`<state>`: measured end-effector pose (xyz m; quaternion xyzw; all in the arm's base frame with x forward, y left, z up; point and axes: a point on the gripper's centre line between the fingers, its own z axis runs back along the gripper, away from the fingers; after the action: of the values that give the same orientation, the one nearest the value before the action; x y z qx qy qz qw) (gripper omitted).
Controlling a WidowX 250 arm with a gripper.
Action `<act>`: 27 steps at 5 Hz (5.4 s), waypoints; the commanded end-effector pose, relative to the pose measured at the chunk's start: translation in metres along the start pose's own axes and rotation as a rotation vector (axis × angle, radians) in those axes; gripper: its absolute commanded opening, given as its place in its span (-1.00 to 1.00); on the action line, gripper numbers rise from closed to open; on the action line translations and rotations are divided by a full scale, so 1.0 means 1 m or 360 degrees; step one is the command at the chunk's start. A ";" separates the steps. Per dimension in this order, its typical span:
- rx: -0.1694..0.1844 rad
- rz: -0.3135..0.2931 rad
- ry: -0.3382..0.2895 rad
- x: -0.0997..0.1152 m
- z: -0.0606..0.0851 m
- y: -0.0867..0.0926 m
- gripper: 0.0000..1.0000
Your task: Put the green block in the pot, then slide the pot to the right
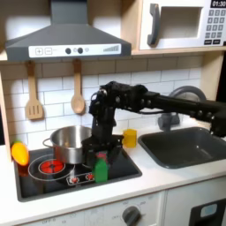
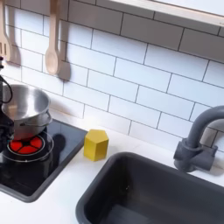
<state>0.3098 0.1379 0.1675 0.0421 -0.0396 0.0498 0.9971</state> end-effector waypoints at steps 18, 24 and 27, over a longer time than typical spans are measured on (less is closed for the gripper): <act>-0.0068 0.0103 -0.0260 0.045 0.061 0.013 -1.00; -0.0095 0.0198 -0.0272 0.096 0.042 0.017 -1.00; -0.0083 0.0175 -0.0348 0.106 0.033 0.012 -1.00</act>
<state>0.4113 0.1555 0.2105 0.0184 -0.1529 0.0972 0.9833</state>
